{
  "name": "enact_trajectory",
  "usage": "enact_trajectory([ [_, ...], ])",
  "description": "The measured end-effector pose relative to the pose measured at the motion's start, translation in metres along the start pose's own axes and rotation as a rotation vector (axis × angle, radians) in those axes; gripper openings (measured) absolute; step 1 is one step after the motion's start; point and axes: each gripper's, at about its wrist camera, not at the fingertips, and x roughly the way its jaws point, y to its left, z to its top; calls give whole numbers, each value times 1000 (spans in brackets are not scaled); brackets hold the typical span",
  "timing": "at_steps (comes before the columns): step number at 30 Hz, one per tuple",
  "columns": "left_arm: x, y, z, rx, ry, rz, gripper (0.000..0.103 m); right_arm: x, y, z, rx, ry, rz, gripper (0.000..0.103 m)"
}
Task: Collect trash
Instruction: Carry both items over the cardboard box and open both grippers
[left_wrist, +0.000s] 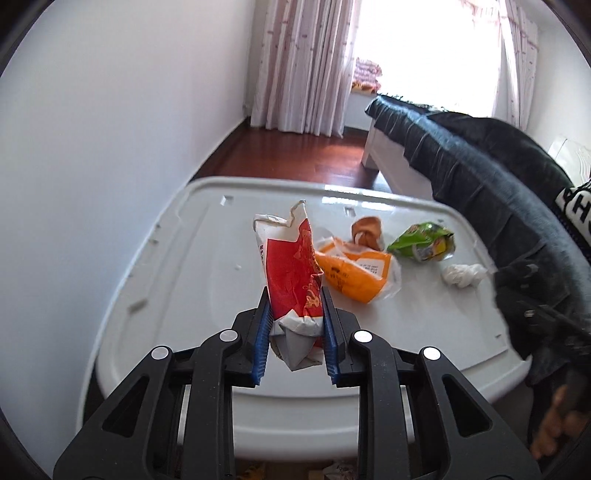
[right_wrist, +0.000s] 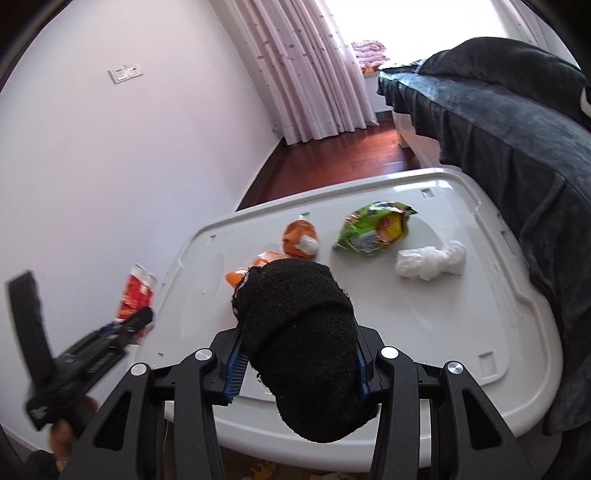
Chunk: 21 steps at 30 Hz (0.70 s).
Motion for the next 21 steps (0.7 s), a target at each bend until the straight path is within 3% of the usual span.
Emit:
enact_trajectory([
  [6,-63,3,-17,19,-39,20,24,-27,29,-38,-96,-27,26,45],
  [13,-102,-5,-78,30,-2,-12,24,-73,37,-122,-126,-35,14,45],
  [17,-101,-11,-127,54,53,-23,24,-85,31,-164,-80,-8,-33,45],
  [21,-78,-9,-171,48,145,-41,24,-77,36,-186,-112,32,-89,45],
])
